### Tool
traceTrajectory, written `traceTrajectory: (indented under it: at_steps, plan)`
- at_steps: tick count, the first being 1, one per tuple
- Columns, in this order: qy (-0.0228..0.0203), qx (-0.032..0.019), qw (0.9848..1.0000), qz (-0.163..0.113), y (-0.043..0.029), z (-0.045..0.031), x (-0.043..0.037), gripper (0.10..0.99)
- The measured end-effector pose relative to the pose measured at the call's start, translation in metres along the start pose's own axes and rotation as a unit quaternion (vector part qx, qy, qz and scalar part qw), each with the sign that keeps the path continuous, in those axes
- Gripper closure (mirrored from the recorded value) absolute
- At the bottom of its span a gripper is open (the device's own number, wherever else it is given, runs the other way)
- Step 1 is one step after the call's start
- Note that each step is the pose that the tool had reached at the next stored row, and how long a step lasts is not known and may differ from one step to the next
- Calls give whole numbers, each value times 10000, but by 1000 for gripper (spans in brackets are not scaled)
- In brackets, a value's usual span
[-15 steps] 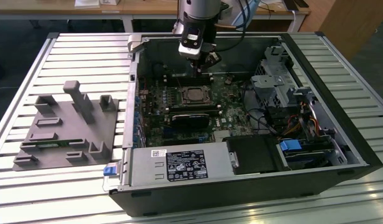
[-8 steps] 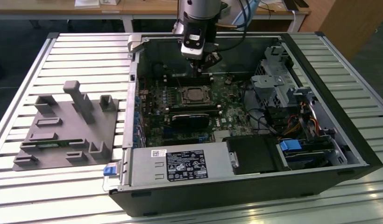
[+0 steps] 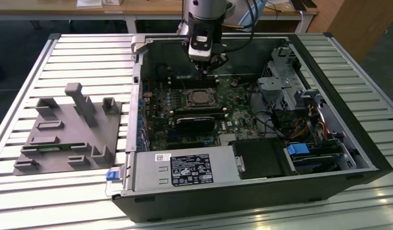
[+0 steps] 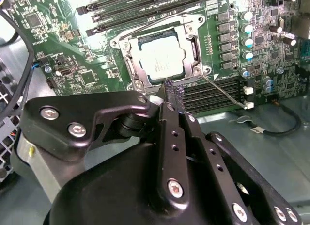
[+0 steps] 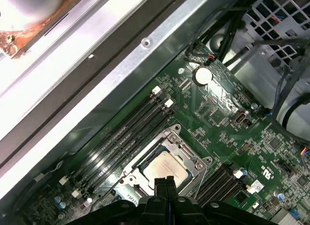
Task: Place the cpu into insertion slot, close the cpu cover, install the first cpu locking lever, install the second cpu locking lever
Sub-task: 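Install the first cpu locking lever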
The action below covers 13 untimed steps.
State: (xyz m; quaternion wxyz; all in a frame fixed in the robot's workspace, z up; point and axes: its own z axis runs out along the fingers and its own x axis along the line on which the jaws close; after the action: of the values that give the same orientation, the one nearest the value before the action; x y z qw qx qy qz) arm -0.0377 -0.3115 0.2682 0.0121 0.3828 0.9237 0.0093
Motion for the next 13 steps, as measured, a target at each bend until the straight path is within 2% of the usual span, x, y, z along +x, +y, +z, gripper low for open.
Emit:
traceTrajectory:
  at_steps: [4, 7, 10, 13]
  plan:
    - [5, -3, 9998, -189, 0, 0, 0, 980]
    - [12, -7, 9990, -436, 0, 1, 0, 980]
    - [19, -11, 9975, -713, 0, 2, 0, 980]
    - [26, -15, 9952, -980, 0, 4, 0, 980]
